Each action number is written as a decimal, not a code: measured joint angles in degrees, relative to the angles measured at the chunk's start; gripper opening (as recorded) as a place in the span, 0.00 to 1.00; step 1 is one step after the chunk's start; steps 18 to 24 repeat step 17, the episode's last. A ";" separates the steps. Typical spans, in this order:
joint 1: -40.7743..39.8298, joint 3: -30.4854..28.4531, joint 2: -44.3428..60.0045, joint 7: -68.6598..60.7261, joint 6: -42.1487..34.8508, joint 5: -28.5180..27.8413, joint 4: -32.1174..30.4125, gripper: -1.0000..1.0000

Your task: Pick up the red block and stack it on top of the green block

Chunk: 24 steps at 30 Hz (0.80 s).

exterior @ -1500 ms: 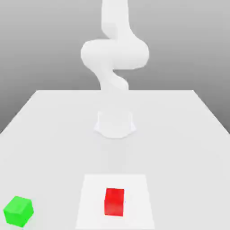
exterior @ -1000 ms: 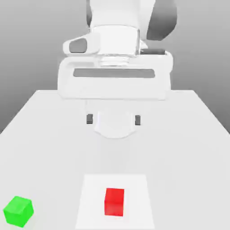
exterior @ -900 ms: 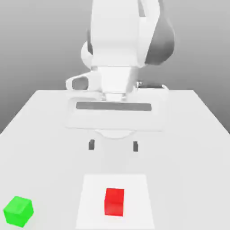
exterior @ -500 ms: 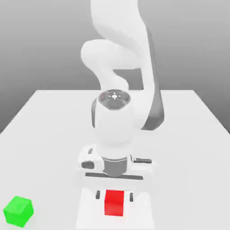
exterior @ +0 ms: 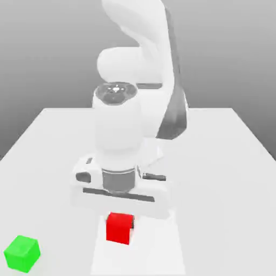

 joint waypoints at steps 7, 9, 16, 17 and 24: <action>-8.69 -6.34 9.50 3.55 -0.23 5.97 9.30 0.00; -9.24 -5.99 11.18 3.21 1.10 6.71 9.62 1.00; -9.23 -6.41 10.05 3.78 -0.14 6.13 9.74 1.00; -8.95 -6.85 8.33 4.37 -1.74 5.32 9.65 1.00; -8.95 -6.85 8.33 4.37 -1.74 5.32 9.65 1.00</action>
